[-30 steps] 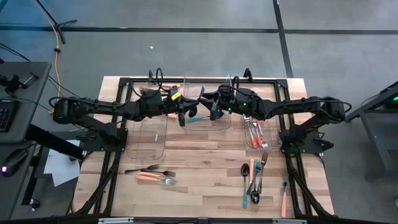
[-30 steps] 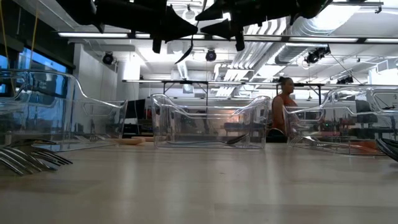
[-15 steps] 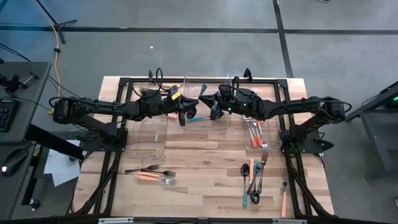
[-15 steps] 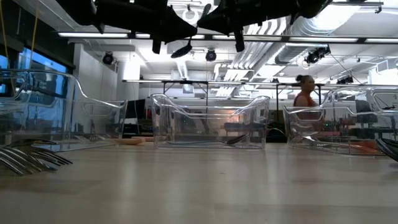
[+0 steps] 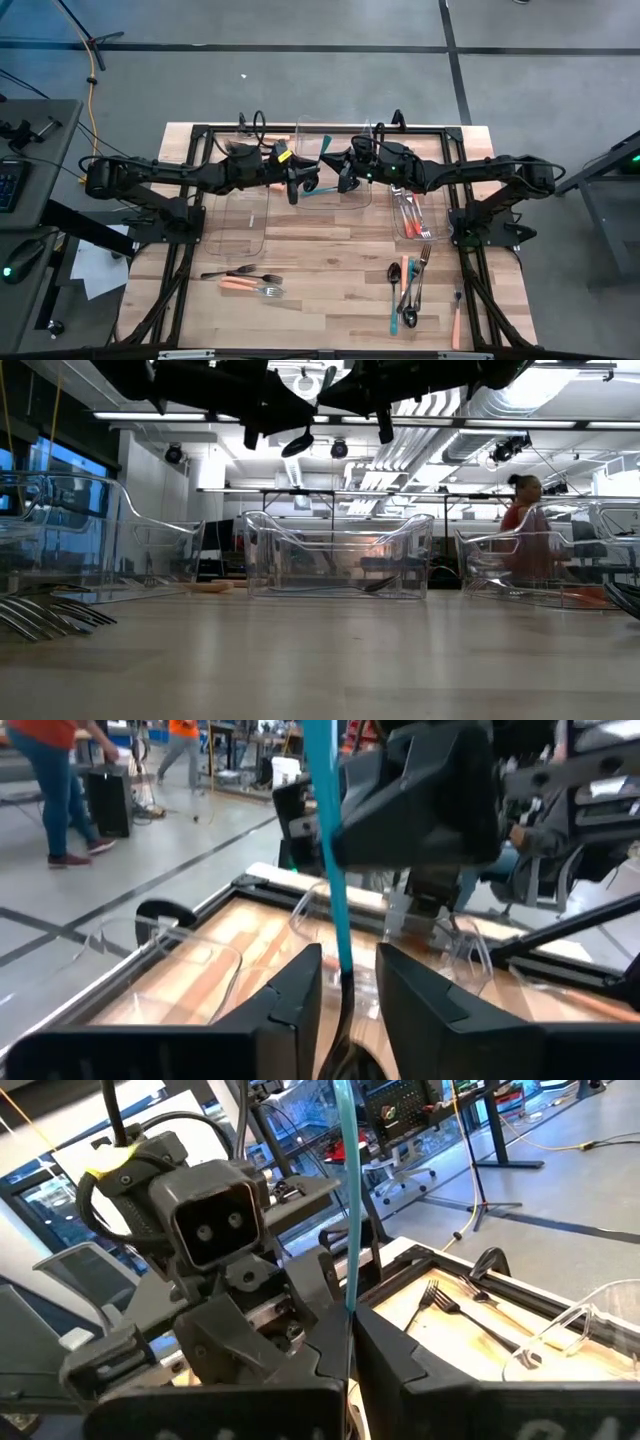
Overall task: Sort silverware by color (type)
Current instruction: Put the blue spoon into the middle transparent bin
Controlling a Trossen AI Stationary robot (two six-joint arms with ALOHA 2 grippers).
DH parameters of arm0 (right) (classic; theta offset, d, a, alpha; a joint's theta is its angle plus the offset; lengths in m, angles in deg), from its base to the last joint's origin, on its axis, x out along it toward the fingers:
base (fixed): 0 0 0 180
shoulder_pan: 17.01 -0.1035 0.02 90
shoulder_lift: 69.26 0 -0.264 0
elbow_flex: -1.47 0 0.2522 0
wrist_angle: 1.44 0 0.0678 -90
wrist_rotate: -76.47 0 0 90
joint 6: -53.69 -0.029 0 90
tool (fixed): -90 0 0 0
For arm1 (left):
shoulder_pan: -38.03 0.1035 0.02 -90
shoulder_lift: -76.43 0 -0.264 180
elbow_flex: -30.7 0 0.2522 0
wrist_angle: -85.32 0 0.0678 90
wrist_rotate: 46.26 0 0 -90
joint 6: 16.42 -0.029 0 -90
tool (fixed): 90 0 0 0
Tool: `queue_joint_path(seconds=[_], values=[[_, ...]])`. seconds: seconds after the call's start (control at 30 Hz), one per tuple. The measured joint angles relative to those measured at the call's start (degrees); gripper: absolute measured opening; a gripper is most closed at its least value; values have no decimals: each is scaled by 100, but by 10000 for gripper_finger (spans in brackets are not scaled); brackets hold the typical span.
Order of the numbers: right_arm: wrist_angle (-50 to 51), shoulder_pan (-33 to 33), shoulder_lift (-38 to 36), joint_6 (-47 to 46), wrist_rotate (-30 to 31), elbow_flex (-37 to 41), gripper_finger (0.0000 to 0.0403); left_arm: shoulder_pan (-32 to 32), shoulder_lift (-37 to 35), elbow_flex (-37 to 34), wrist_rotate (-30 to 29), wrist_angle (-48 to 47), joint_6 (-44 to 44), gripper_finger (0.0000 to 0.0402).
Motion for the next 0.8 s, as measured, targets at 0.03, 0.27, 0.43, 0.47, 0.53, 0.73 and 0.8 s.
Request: queue_joint_path(seconds=[0.03,0.27,0.43,0.47,0.53,0.73,0.8], values=[[0,0,0,2,0,-2,0,4,-4,0,0,-67,-2,97],[430,118,-115,367,-12,-1,0,273,-657,-7,-4,-807,-4,128],[945,301,-326,660,-47,0,0,427,-1618,-7,-7,-1805,-10,138],[1056,340,-369,712,-113,0,0,437,-1836,-5,-9,-1989,-10,139],[1215,398,-430,790,-222,0,0,461,-2250,-4,-9,-2373,-10,139],[1331,465,-452,802,-522,0,0,461,-2975,-4,-9,-2626,-10,138],[1338,466,-452,802,-621,0,0,461,-3098,-4,-9,-2616,-12,138]])
